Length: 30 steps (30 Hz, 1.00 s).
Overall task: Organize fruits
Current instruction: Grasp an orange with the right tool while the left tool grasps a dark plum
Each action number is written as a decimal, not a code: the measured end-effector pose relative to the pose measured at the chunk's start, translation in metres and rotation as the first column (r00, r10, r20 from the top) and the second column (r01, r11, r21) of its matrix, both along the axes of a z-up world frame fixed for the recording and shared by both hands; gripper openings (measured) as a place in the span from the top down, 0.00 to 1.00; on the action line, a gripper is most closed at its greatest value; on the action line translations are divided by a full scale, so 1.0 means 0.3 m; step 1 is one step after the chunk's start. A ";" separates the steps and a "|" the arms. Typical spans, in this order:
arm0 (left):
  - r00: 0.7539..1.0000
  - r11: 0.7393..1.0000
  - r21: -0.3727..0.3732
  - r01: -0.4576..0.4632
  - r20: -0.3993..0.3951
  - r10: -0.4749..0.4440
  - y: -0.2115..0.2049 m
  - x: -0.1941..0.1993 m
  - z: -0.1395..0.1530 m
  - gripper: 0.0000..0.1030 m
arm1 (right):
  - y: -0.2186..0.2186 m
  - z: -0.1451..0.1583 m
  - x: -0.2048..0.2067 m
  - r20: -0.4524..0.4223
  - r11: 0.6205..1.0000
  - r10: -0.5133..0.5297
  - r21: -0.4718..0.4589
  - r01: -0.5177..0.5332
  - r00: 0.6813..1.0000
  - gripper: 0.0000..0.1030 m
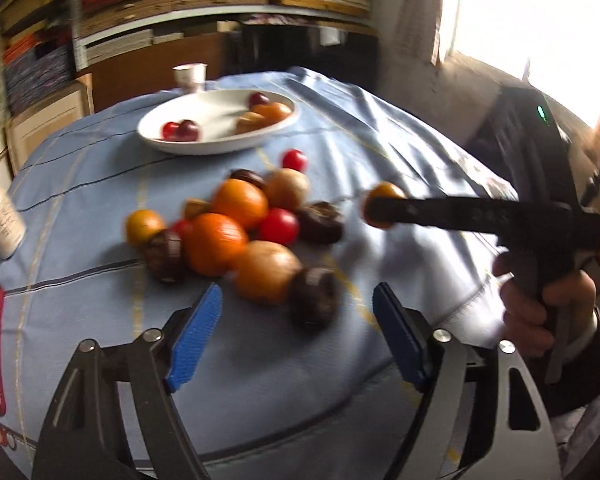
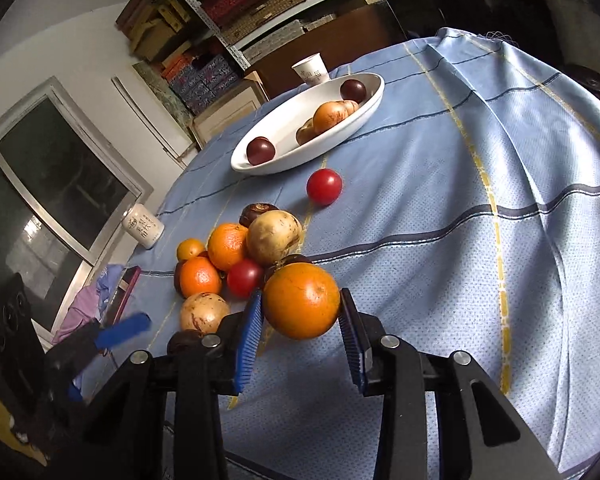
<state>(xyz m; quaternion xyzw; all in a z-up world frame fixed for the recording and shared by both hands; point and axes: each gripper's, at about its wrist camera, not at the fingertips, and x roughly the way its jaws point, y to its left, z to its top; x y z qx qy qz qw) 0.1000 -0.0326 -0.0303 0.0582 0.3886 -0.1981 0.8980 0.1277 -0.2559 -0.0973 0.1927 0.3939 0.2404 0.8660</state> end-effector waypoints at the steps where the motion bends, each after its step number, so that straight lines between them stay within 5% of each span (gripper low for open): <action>1: 1.000 1.000 0.013 0.013 -0.014 -0.013 -0.021 0.003 -0.009 0.36 | 0.000 0.002 -0.001 0.006 1.000 0.004 -0.001 -0.004 1.000 0.63; 7: 0.997 0.999 0.049 -0.016 -0.081 0.020 -0.055 0.043 -0.048 0.37 | -0.005 0.011 -0.015 0.035 1.000 0.019 0.011 -0.019 0.999 0.63; 9: 0.992 0.998 0.059 -0.035 -0.115 0.042 -0.054 0.067 -0.065 0.48 | -0.006 0.008 -0.016 0.031 1.000 0.024 0.015 -0.025 0.999 0.63; 15: 0.987 0.994 0.082 -0.071 -0.137 0.082 -0.050 0.092 -0.080 0.53 | -0.009 0.011 -0.018 0.041 0.998 0.041 0.035 -0.043 0.998 0.63; 17: 0.986 0.996 0.075 -0.045 -0.156 0.056 -0.058 0.092 -0.088 0.74 | -0.012 0.010 -0.017 0.039 0.998 0.042 0.043 -0.044 0.998 0.62; 18: 0.985 0.997 0.069 -0.038 -0.164 0.049 -0.061 0.090 -0.090 0.76 | -0.014 0.009 -0.016 0.039 0.998 0.043 0.048 -0.045 0.998 0.62; 22: 0.987 0.997 0.066 -0.039 -0.150 0.049 -0.062 0.081 -0.086 0.77 | -0.016 0.009 -0.015 0.041 0.998 0.041 0.052 -0.043 0.998 0.62; 30: 0.989 0.998 -0.051 -0.032 -0.143 0.024 -0.015 0.071 -0.056 0.80 | -0.013 0.012 -0.017 0.037 0.998 0.041 0.037 -0.042 0.998 0.63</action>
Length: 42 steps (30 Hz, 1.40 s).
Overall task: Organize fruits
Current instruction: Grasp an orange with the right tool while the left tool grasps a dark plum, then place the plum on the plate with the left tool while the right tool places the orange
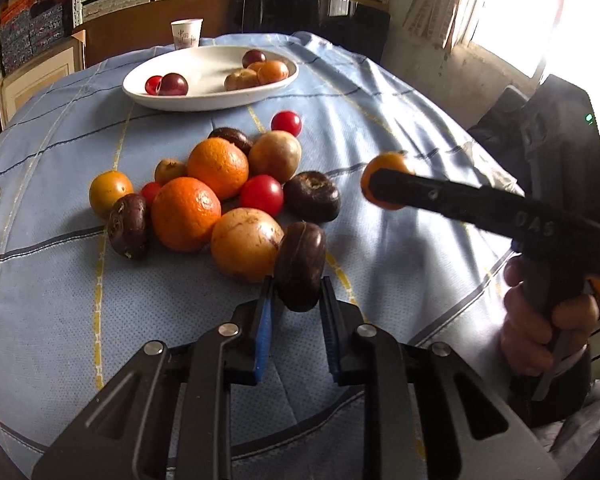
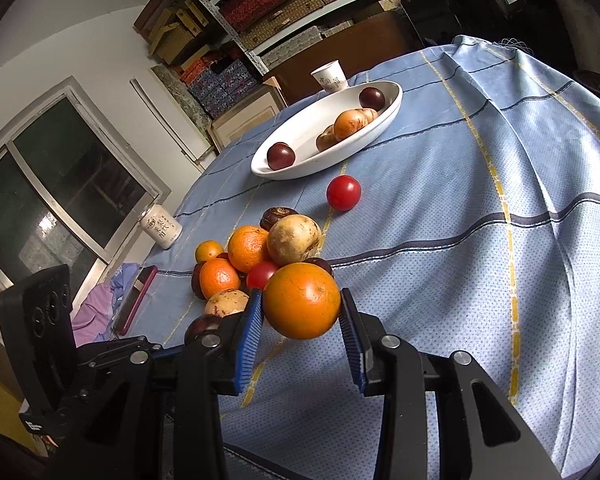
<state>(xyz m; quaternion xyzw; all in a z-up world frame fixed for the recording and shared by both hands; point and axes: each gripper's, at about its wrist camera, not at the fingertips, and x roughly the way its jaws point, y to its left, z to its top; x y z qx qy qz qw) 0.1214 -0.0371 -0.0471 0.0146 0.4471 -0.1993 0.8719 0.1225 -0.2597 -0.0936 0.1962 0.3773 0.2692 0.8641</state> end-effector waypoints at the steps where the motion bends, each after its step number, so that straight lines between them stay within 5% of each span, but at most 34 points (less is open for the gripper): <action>1: 1.000 1.000 -0.010 0.001 0.005 -0.001 0.004 -0.001 0.004 0.80 | 0.003 0.000 0.001 0.000 1.000 0.001 -0.005 -0.001 1.000 0.63; 15: 0.999 1.000 -0.030 -0.003 -0.052 0.001 -0.072 0.093 -0.010 0.80 | 0.015 -0.001 0.007 -0.003 1.000 -0.001 -0.024 0.001 1.000 0.63; 22: 0.999 1.000 -0.030 -0.011 0.033 0.012 -0.058 0.089 0.062 0.80 | -0.003 0.001 0.008 -0.011 1.000 -0.003 0.004 0.003 1.000 0.63; 26: 0.994 1.000 -0.010 -0.017 0.111 0.018 0.009 0.136 0.178 0.80 | 0.017 0.068 0.043 0.022 0.996 0.034 -0.085 -0.032 0.999 0.63; 29: 0.985 0.998 0.024 -0.056 0.168 0.051 0.062 0.245 0.247 0.80 | 0.034 0.161 0.117 0.032 0.992 0.060 -0.112 -0.056 0.998 0.63; 34: 0.983 0.992 -0.016 -0.121 0.136 0.122 0.142 0.502 0.271 0.80 | 0.092 0.275 0.316 0.031 0.993 0.074 -0.095 -0.071 0.997 0.63; 38: 0.977 0.983 0.009 -0.186 0.110 0.183 0.162 0.721 0.233 0.80 | 0.206 0.248 0.479 0.097 0.977 0.052 -0.211 -0.031 0.994 0.63; 42: 0.979 0.981 0.026 -0.194 0.071 0.191 0.158 0.847 0.184 0.80 | 0.285 0.178 0.584 0.068 0.962 0.057 -0.271 -0.036 0.996 0.63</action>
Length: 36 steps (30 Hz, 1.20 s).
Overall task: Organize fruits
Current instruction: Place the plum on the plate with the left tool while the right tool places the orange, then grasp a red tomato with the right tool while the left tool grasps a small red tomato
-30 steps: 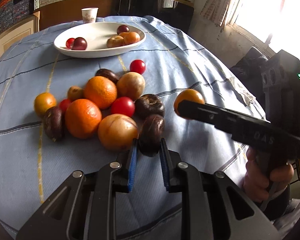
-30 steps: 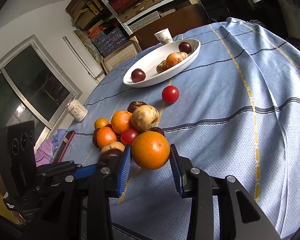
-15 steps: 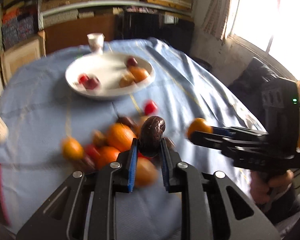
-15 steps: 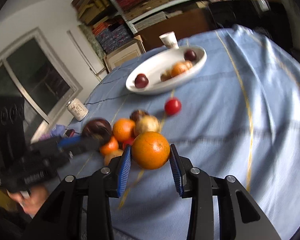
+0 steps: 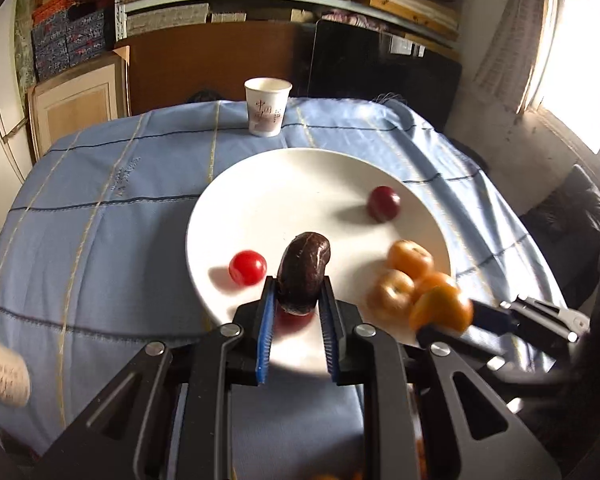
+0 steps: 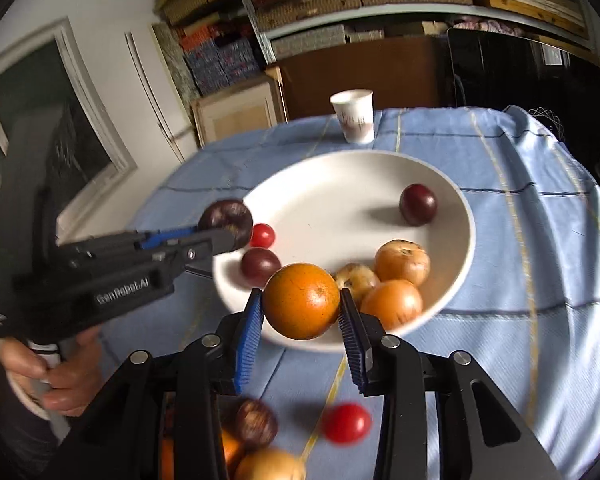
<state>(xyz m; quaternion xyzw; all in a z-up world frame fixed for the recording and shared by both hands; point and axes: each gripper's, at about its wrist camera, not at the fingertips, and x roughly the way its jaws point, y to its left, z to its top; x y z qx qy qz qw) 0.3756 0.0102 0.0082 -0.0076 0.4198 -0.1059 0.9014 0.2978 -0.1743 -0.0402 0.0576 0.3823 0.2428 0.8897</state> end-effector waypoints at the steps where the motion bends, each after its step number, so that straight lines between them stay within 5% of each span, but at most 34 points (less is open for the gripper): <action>1: 1.000 1.000 0.009 -0.003 -0.003 0.003 -0.002 0.022 -0.008 0.80 | 0.015 -0.012 0.015 0.000 1.000 0.003 -0.011 -0.003 1.000 0.62; 3: 1.000 1.000 0.006 -0.005 -0.020 0.005 0.002 0.035 -0.022 0.71 | 0.043 -0.022 0.028 0.006 0.999 0.018 -0.036 -0.018 1.000 0.62; 5: 0.999 1.000 -0.004 -0.028 -0.023 0.028 0.016 0.029 -0.015 0.26 | 0.054 -0.022 0.034 0.002 0.999 0.025 -0.038 -0.025 1.000 0.45; 11: 0.997 0.996 -0.069 -0.051 0.055 0.055 0.104 -0.149 0.085 0.08 | -0.041 0.060 -0.079 0.103 0.999 0.015 0.033 -0.018 0.995 0.41; 16: 0.980 0.984 -0.108 -0.143 0.126 0.156 0.206 -0.353 0.057 0.05 | -0.163 0.012 -0.170 0.140 0.995 -0.088 0.066 0.079 0.986 0.39; 21: 0.962 0.961 -0.078 -0.267 0.040 0.270 0.278 -0.436 -0.065 0.05 | -0.191 -0.089 -0.162 0.028 0.994 -0.112 0.026 0.111 0.993 0.39; 29: 0.944 0.941 -0.075 -0.331 -0.005 0.331 0.341 -0.511 -0.135 0.05 | -0.106 -0.130 -0.161 0.031 0.992 -0.075 -0.098 0.078 0.997 0.39; 36: 0.954 0.951 -0.075 -0.299 -0.012 0.299 0.327 -0.526 -0.139 0.05 | -0.080 -0.176 -0.148 -0.017 0.989 -0.054 -0.139 0.051 0.998 0.41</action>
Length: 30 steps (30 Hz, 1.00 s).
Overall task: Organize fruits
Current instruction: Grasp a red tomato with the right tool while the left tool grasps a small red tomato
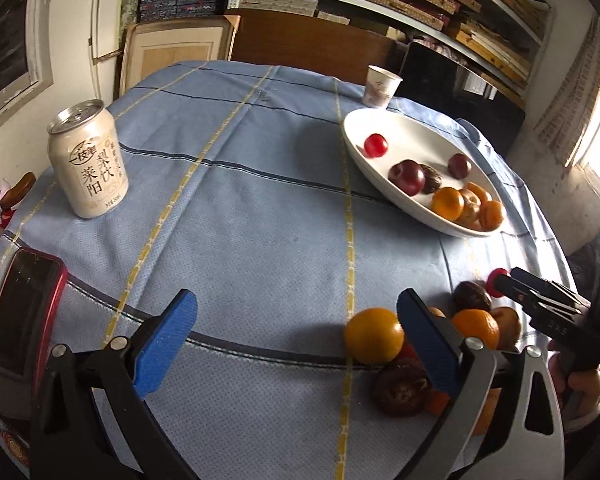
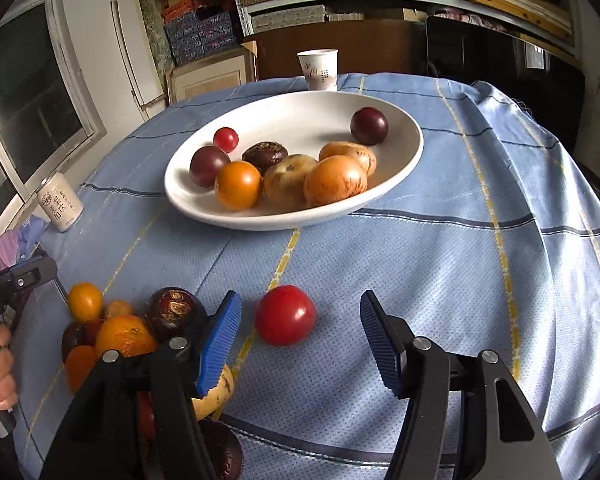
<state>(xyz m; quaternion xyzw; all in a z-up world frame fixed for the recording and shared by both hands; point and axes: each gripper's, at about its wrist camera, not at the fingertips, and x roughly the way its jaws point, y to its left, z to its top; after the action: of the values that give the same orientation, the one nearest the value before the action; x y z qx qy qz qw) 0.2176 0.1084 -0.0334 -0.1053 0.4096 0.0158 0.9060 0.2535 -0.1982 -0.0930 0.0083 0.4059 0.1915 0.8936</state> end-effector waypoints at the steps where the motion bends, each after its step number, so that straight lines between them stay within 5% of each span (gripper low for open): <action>1: 1.000 1.000 -0.001 0.001 0.001 -0.001 -0.003 -0.001 0.000 0.05 | 0.001 -0.004 0.000 -0.004 1.000 0.000 0.001 0.000 1.000 0.43; 24: 0.999 0.998 -0.049 0.040 -0.023 -0.041 -0.008 0.006 -0.022 0.05 | 0.003 -0.018 0.011 -0.023 0.999 0.007 0.047 -0.006 1.000 0.69; 30: 0.982 0.982 -0.072 0.177 -0.054 -0.181 -0.087 0.016 -0.050 0.39 | -0.019 -0.012 0.013 -0.022 0.998 -0.027 0.061 0.028 0.999 0.69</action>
<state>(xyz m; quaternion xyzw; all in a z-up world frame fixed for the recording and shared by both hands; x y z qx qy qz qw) 0.2225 0.0824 -0.0484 -0.0977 0.4450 -0.0764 0.8869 0.2575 -0.2040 -0.0966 0.0433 0.4092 0.1916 0.8911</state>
